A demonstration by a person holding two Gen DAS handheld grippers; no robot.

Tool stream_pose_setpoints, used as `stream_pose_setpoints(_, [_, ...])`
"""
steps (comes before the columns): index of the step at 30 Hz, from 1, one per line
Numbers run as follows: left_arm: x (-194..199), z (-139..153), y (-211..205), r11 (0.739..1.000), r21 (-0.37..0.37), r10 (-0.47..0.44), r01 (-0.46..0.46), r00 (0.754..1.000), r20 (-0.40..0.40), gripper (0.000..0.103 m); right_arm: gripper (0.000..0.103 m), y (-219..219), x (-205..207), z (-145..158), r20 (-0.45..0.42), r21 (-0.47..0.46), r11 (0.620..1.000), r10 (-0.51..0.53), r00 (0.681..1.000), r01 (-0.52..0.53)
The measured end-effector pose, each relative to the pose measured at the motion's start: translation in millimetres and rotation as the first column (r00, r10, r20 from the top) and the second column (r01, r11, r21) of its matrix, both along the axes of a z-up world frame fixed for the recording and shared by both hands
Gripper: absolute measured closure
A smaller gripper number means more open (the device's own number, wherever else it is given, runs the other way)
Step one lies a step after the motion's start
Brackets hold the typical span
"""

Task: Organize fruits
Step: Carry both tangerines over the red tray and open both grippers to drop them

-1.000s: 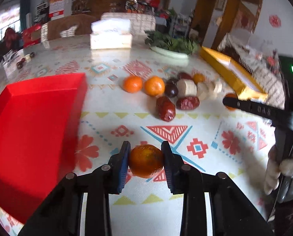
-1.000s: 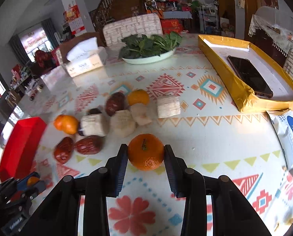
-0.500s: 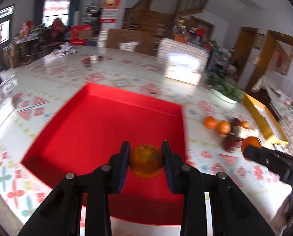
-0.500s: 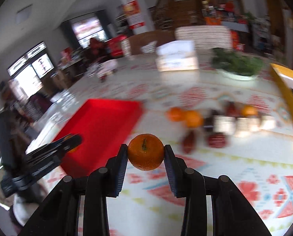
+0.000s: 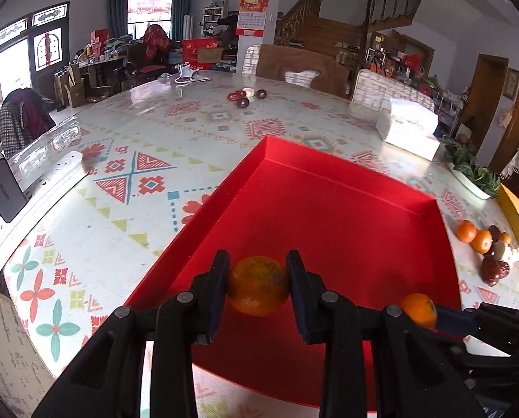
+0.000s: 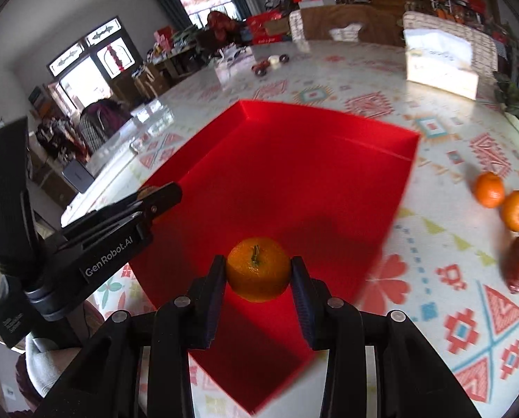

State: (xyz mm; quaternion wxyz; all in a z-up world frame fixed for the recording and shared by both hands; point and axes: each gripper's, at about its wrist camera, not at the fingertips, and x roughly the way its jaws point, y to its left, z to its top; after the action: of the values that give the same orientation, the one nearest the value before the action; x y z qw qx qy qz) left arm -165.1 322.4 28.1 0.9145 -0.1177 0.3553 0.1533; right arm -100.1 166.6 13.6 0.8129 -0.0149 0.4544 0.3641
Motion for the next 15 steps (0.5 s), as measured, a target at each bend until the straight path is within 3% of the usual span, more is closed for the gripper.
stream_pose_setpoints(4, [2, -3, 4, 1.000, -0.001, 0.007, -0.007, 1.000, -0.004, 0.070, 0.061, 9, 0, -2, 0.005, -0.018, 1.000, 0.004, 1.000, -0.004])
stream_pose_setpoints(8, [0, 0, 4, 1.000, 0.024, 0.020, -0.020, 1.000, 0.003, 0.055, 0.061, 10, 1, -1, 0.005, -0.015, 1.000, -0.001, 1.000, 0.001])
stream_pose_setpoints(12, [-3, 6, 1, 0.998, 0.057, 0.024, -0.025, 1.000, 0.014, 0.047, 0.052, 7, -1, 5, 0.015, -0.007, 1.000, -0.008, 1.000, 0.008])
stream_pose_setpoints(15, [-6, 13, -5, 0.997, 0.077, 0.022, -0.024, 1.000, 0.020, 0.045, 0.051, 5, -4, 10, 0.033, 0.003, 1.000, -0.010, 0.999, 0.010])
